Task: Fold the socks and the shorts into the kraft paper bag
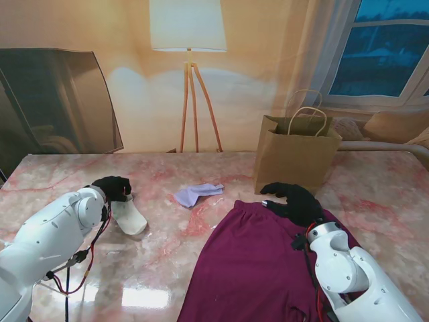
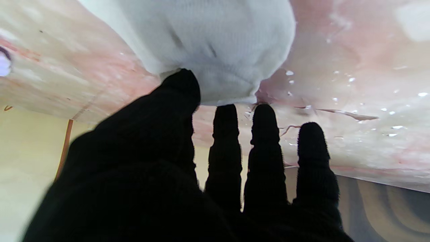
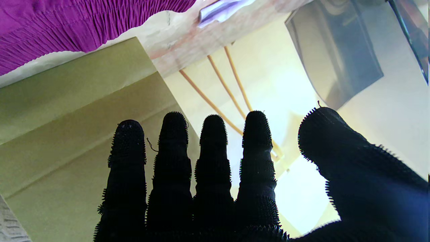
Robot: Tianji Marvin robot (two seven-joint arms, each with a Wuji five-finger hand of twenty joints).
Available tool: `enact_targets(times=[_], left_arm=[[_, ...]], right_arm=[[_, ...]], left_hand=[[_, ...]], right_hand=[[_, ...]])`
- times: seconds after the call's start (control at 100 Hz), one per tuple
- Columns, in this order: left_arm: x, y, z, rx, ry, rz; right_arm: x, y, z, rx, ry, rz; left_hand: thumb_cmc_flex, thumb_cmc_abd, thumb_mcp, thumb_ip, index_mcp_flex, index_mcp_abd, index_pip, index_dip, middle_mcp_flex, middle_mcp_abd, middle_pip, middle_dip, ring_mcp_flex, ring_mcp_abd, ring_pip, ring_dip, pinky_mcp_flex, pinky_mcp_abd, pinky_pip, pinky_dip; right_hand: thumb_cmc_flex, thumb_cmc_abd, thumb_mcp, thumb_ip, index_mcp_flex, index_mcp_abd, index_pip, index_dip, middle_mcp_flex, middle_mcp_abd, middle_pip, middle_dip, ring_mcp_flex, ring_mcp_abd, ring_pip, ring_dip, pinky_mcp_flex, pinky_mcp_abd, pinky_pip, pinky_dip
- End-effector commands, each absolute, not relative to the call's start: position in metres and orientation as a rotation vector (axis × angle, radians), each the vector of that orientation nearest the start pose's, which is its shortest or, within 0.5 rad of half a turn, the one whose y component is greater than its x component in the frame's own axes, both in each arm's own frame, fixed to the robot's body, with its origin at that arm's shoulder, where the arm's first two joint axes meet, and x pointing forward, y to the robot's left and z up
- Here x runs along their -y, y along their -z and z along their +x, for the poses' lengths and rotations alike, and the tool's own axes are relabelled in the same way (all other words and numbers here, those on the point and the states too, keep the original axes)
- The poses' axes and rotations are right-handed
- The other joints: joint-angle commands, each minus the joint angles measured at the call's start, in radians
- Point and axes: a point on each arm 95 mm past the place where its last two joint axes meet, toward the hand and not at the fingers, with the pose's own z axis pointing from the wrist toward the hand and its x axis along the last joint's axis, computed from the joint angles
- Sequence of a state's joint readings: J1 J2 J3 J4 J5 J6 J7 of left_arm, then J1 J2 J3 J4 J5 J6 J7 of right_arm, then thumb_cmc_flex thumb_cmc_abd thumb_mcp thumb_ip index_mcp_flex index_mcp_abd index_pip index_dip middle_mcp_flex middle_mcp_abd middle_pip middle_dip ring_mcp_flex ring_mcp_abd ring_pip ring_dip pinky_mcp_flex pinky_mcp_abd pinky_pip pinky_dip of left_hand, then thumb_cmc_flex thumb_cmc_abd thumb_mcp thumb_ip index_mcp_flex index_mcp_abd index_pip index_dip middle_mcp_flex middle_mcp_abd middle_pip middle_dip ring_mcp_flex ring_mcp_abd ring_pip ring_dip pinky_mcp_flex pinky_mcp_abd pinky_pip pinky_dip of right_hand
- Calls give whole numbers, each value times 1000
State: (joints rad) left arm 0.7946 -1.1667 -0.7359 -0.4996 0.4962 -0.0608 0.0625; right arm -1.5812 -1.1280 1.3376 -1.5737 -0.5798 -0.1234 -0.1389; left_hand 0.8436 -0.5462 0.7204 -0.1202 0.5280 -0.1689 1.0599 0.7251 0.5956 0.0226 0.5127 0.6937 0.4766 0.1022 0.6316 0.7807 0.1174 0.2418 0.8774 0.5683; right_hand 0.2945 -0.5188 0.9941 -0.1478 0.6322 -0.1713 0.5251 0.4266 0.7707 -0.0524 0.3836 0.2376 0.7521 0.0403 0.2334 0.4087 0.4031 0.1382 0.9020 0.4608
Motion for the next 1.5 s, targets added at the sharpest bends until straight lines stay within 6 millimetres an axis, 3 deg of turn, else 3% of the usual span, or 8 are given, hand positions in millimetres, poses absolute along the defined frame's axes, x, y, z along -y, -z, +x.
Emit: enact_targets(times=[0.0,0.18,0.32,0.56,0.79,0.88,1.01,1.49], left_arm=[[-125,390,547,-1448,1063,-1685],[-125,392,545,-1446,1076,-1710],[-125,392,543,-1420,1104,-1724],[-127,388,538,-1446,1113,-1725],[-128,385,535,-1438,1148,-1669],[-127,383,533,-1426,1163,-1659],[-127,378,531,-1424,1167,-1658],[-120,348,522,-1318,1315,-1545]], right_arm=[[36,306,409,-1075,-1839,1493],[35,306,410,-1074,-1839,1496],[34,307,410,-1077,-1839,1500],[32,307,410,-1079,-1845,1499],[32,308,409,-1083,-1849,1503],[31,308,409,-1083,-1850,1504],[31,307,409,-1082,-1855,1501],[33,305,407,-1078,-1870,1490]], left_hand=[[-2,-40,42,-48,-34,-33,37,45,46,49,-248,-275,68,51,-235,-198,23,21,5,-6],[14,-94,87,-44,-25,-71,85,141,461,-37,-216,232,294,32,-67,-114,128,40,107,-8],[27,-113,100,-43,-22,-55,67,127,471,-27,-192,294,324,41,-43,-98,153,50,119,-17],[58,-72,78,-45,81,282,-528,-368,446,44,-183,391,325,74,-40,-42,143,63,70,-80],[67,-32,44,-45,188,-46,-69,-212,412,32,-166,480,281,73,-32,-1,152,65,67,-91],[65,-5,21,-47,162,-43,-71,-162,398,15,-191,444,259,65,-54,-18,146,26,73,-81],[95,59,-47,-45,81,-43,-69,-49,394,73,-210,-59,348,60,-129,-185,211,14,125,-63],[75,23,-47,-31,184,-27,-106,-192,603,45,-82,165,493,42,73,-108,328,22,225,-82]], right_hand=[[-7,24,-13,44,-8,-4,10,-2,22,-2,12,16,-2,-3,18,21,3,10,38,32],[-6,23,-12,44,-4,-7,12,-1,27,-2,13,16,2,-4,19,21,4,10,39,31],[-7,24,-12,44,-2,-7,13,-1,28,-2,12,16,3,-6,19,21,6,10,38,31],[-3,24,-10,44,0,-7,14,-1,30,-1,11,15,3,-4,18,20,6,10,39,29],[-4,24,-11,43,9,-14,19,0,32,-3,11,14,3,-5,18,20,5,11,39,29],[-3,24,-11,43,12,-16,20,1,33,-3,10,14,3,-2,18,20,6,10,40,29],[-4,25,-11,43,11,-16,20,1,33,-3,10,14,3,-3,18,20,5,11,39,28],[-5,26,-14,43,12,-22,20,1,35,-2,9,15,6,-1,20,21,7,9,41,28]])
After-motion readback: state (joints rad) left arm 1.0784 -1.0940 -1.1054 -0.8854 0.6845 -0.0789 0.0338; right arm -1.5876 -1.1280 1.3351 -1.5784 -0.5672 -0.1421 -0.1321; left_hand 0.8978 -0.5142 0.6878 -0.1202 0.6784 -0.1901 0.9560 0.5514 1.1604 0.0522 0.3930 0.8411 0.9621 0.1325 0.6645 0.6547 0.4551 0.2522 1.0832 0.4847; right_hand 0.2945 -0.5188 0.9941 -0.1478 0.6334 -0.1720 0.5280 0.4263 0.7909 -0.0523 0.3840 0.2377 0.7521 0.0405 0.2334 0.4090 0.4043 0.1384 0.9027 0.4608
